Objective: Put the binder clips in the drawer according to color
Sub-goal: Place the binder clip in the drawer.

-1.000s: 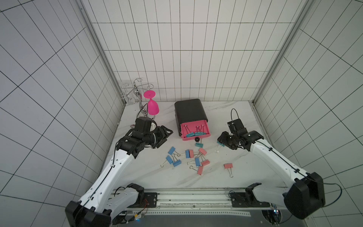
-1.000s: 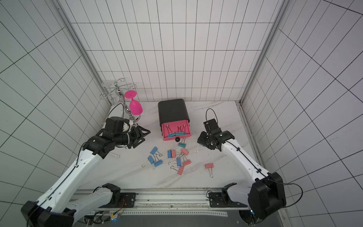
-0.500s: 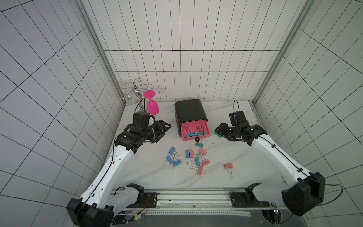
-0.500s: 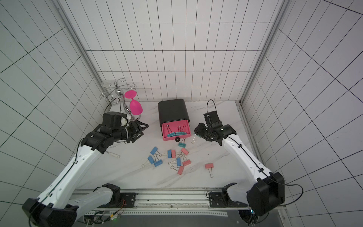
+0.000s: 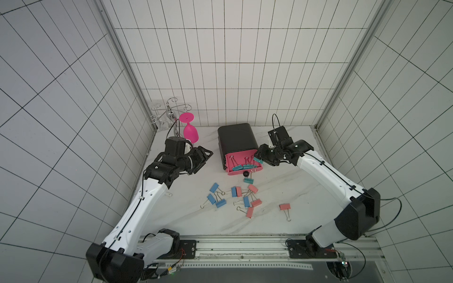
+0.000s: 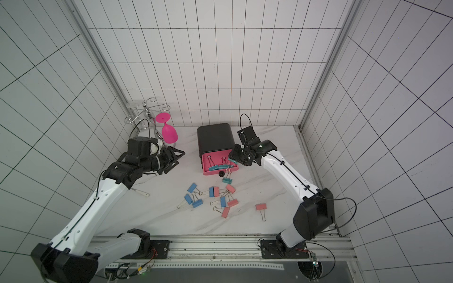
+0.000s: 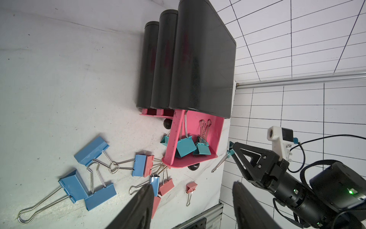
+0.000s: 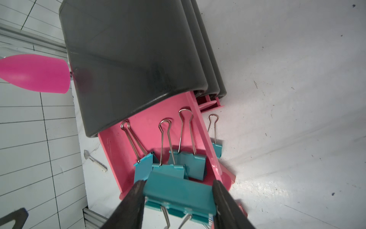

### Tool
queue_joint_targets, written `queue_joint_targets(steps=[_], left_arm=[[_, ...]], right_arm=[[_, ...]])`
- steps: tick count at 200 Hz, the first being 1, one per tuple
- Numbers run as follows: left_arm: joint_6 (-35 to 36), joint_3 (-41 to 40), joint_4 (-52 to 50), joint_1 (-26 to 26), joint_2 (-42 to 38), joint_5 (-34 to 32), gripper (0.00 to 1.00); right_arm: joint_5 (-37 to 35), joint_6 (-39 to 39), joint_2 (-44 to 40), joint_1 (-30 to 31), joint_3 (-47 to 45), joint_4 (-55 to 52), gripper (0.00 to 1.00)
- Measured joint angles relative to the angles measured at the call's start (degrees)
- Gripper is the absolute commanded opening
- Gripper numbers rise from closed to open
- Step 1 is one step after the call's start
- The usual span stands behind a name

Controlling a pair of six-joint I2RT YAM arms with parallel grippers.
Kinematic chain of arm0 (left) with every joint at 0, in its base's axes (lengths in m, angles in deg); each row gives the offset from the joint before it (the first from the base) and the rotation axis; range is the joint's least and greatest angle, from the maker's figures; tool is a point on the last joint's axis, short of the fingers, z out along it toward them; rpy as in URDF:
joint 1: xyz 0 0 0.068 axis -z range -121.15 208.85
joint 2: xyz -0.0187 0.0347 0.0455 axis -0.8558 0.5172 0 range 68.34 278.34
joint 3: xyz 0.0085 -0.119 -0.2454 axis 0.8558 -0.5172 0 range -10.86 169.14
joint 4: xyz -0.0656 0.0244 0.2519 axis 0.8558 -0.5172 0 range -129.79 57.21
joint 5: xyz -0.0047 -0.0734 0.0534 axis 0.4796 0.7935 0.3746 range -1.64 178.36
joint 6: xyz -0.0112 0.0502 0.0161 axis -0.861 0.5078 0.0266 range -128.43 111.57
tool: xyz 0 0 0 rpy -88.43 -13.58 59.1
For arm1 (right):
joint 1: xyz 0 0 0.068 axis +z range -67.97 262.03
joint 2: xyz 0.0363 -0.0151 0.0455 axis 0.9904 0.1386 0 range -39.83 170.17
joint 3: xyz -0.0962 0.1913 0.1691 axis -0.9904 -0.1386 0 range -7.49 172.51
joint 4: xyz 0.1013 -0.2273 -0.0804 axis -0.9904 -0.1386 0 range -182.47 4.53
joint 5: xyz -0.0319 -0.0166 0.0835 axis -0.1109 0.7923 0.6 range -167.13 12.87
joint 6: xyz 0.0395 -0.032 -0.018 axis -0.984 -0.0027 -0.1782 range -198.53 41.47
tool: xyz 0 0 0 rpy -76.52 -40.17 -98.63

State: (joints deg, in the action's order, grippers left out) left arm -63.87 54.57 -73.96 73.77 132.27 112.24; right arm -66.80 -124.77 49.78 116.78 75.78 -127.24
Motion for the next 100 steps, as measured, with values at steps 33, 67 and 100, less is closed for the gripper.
queue_joint_targets(steps=[33, 67, 100], left_arm=[[0.02, -1.01, 0.37, -0.96, -1.20, 0.42, 0.67], [0.04, -1.88, 0.66, -2.03, -1.55, 1.66, 0.67], [0.42, -2.54, 0.72, -2.27, -1.81, 2.51, 0.67]], right_arm=[[-0.22, -5.77, 3.41, 0.00, 2.54, 1.66, 0.35], [-0.83, -10.08, 4.66, 0.09, 5.20, 3.15, 0.47], [-1.20, -11.30, 4.70, 0.20, 6.62, 4.09, 0.63]])
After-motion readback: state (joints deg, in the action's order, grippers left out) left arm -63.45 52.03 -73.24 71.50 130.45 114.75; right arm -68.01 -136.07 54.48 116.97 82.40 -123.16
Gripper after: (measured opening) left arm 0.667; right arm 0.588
